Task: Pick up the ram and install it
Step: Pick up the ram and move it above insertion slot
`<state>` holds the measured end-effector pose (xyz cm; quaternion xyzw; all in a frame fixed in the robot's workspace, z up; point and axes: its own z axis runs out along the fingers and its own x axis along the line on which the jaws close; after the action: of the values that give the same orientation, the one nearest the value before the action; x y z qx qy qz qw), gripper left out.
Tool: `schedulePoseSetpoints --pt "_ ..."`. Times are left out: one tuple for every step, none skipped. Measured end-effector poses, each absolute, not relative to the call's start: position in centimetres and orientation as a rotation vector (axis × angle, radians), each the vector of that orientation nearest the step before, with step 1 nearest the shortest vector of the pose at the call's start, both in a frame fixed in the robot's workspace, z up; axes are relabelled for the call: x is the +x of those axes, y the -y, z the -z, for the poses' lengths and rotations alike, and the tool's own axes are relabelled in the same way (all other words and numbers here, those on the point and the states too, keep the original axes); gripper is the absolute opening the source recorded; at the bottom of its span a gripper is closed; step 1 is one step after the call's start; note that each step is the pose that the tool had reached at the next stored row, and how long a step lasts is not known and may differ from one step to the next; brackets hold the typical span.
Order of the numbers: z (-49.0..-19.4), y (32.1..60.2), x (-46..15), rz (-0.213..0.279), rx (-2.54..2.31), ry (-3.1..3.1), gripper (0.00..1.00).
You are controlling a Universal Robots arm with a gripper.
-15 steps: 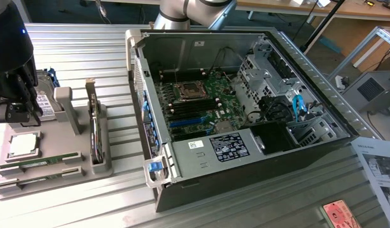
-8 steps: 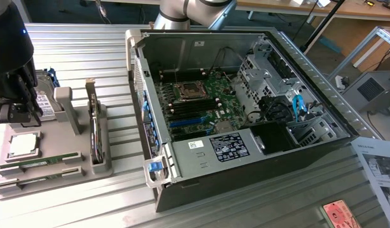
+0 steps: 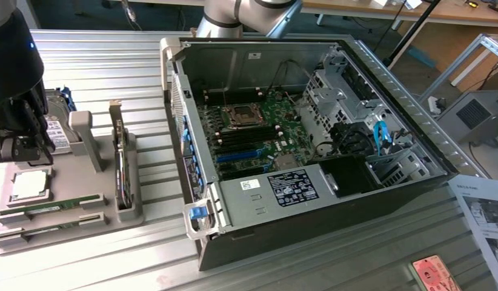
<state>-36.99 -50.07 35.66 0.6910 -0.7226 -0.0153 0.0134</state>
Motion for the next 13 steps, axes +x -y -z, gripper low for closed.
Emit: schedulePoseSetpoints --pt "-35.59 50.13 -36.99 0.048 2.153 2.251 0.24" --pt "-35.52 50.18 -36.99 0.048 2.153 2.251 0.24" --pt "-35.45 50.22 -36.99 0.048 2.153 2.251 0.24" --pt "-35.37 50.27 -36.99 0.048 2.153 2.251 0.24" --pt "-35.30 50.30 -36.99 0.048 2.153 2.251 0.24" --pt "-35.21 50.33 -36.99 0.048 2.153 2.251 0.24" --pt "-35.13 50.36 -36.99 0.048 2.153 2.251 0.24" --pt "-35.02 50.39 -36.99 0.048 2.153 2.251 0.24" --pt "-34.94 50.42 -36.99 0.048 2.153 2.251 0.24" --pt "-34.86 50.44 -36.99 0.048 2.153 2.251 0.24" --pt "-34.78 50.46 -36.99 0.048 2.153 2.251 0.24" --pt "-34.71 50.48 -36.99 0.048 2.153 2.251 0.24" --pt "-34.63 50.50 -36.99 0.048 2.153 2.251 0.24"
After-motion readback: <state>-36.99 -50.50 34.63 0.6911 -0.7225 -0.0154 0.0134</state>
